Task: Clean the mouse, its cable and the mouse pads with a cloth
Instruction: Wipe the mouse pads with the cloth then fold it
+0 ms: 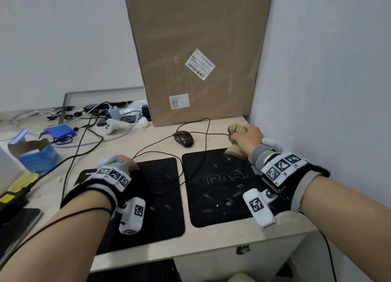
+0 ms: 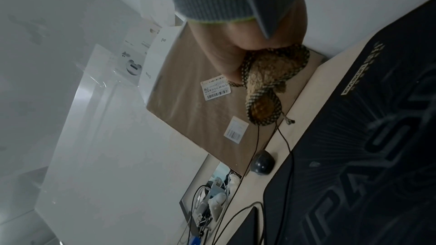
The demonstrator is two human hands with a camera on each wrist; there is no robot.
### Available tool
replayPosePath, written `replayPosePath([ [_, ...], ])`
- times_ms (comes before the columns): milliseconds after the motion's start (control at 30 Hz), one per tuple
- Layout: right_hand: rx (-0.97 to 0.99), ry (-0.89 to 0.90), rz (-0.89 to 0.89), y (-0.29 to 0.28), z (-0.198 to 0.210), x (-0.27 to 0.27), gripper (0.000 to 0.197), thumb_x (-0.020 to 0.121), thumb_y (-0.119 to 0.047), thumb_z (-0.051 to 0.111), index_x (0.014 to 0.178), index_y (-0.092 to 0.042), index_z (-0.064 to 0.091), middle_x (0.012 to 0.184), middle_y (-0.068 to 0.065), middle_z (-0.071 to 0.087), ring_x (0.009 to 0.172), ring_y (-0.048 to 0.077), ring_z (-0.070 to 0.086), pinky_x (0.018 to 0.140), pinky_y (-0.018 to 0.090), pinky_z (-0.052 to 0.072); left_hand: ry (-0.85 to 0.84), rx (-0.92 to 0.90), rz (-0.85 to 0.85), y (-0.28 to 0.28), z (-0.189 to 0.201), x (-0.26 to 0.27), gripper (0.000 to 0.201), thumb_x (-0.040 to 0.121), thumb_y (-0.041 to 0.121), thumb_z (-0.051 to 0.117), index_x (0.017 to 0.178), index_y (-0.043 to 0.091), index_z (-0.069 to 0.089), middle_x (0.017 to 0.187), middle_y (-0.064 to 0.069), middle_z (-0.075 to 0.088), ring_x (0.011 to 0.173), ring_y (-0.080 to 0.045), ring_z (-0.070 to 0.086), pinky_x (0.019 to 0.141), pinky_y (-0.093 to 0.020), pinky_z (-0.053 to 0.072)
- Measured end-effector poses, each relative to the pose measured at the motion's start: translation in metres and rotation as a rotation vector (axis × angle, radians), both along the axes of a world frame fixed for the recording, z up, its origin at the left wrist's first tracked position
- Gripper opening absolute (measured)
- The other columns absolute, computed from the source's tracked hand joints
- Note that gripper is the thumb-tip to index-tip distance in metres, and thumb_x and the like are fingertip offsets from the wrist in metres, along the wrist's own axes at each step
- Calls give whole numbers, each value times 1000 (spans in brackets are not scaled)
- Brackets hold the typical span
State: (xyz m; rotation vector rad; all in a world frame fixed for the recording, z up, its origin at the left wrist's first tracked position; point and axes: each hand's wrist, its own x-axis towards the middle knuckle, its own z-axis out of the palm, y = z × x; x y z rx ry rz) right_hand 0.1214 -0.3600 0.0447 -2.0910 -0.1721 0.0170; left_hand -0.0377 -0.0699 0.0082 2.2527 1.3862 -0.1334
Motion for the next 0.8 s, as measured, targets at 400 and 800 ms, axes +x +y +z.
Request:
replayPosePath([
  [400, 325, 126, -43, 14, 25, 40, 13, 77, -6, 66, 67, -11, 59, 74, 11, 60, 58, 21, 58, 50, 21, 51, -711, -571, 100, 7, 40, 59, 26, 100, 3, 38, 76, 7, 47, 41, -3, 62, 25, 0, 50, 32, -9, 41],
  [800, 267, 99, -94, 53, 29, 132, 8, 78, -10, 66, 85, -10, 63, 75, 9, 60, 76, 26, 60, 73, 34, 53, -1088, -814, 273, 13, 20, 155, 37, 99, -5, 20, 68, 12, 32, 69, -6, 34, 55, -13, 40, 45, -15, 39],
])
